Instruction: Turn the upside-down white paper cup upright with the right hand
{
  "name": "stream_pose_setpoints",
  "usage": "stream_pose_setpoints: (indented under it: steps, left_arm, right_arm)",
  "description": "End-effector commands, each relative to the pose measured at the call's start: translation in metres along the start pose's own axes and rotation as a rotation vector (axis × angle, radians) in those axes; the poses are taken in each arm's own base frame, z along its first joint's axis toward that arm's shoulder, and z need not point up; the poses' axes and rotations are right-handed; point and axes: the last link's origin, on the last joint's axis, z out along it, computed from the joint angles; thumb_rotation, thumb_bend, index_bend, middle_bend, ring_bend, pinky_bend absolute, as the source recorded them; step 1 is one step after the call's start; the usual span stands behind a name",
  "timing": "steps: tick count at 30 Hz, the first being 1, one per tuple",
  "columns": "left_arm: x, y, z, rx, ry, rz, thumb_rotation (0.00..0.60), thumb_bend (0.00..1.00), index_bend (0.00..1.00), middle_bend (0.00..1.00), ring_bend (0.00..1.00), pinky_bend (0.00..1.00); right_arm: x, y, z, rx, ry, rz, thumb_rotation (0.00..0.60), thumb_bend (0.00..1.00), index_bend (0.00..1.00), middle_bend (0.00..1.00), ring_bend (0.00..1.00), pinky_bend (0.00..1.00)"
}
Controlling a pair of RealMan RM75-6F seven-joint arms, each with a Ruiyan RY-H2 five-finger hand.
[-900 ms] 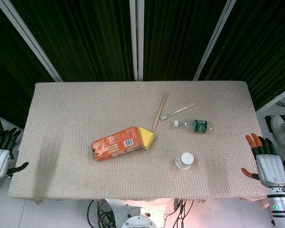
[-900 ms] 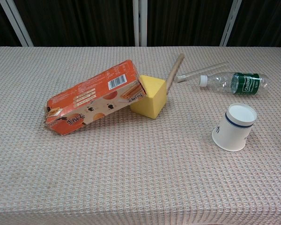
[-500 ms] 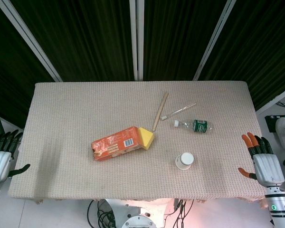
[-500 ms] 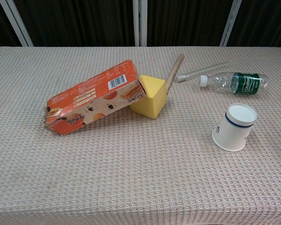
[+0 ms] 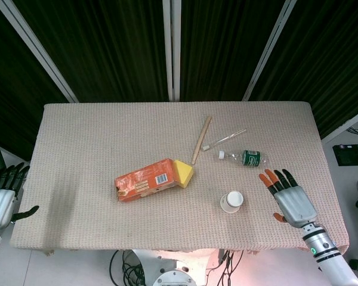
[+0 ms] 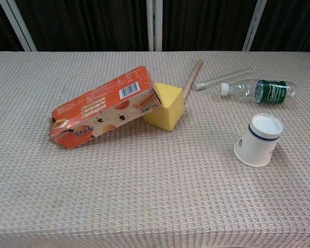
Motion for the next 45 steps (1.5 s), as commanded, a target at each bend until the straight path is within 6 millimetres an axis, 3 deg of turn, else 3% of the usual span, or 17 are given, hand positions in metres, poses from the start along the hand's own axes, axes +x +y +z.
stream_pose_setpoints:
  steps: [1,9,24,35,42,45]
  left_arm:
    - [0.001,0.0,0.001,-0.002,0.001,0.001,0.6,0.11,0.01,0.0,0.0,0.0]
    - [-0.002,-0.001,0.001,0.014,-0.025,0.003,0.6,0.11,0.01,0.0,0.0,0.0]
    - [-0.002,-0.005,-0.002,0.024,-0.029,-0.022,0.6,0.11,0.01,0.0,0.0,0.0]
    - [-0.004,-0.009,-0.002,0.031,-0.037,-0.036,0.6,0.11,0.01,0.0,0.0,0.0]
    - [-0.005,-0.011,-0.003,0.035,-0.041,-0.042,0.6,0.11,0.01,0.0,0.0,0.0]
    - [-0.004,-0.011,-0.003,0.035,-0.04,-0.046,0.6,0.11,0.01,0.0,0.0,0.0]
  right_arm:
    - [0.007,-0.033,0.024,0.111,-0.031,-0.085,0.6,0.0,0.0,0.01,0.0,0.0]
    - [-0.009,-0.069,0.05,0.181,-0.089,-0.231,0.6,0.0,0.0,0.03,0.0,0.0]
    - [-0.026,-0.098,0.066,0.196,-0.067,-0.264,0.6,0.02,0.0,0.13,0.0,0.0]
    - [-0.031,-0.104,0.074,0.206,-0.047,-0.292,0.6,0.03,0.23,0.16,0.0,0.0]
    - [-0.033,-0.104,0.075,0.198,-0.04,-0.311,0.6,0.04,0.49,0.16,0.0,0.0]
    - [-0.033,-0.104,0.076,0.194,-0.033,-0.313,0.6,0.05,0.54,0.16,0.0,0.0]
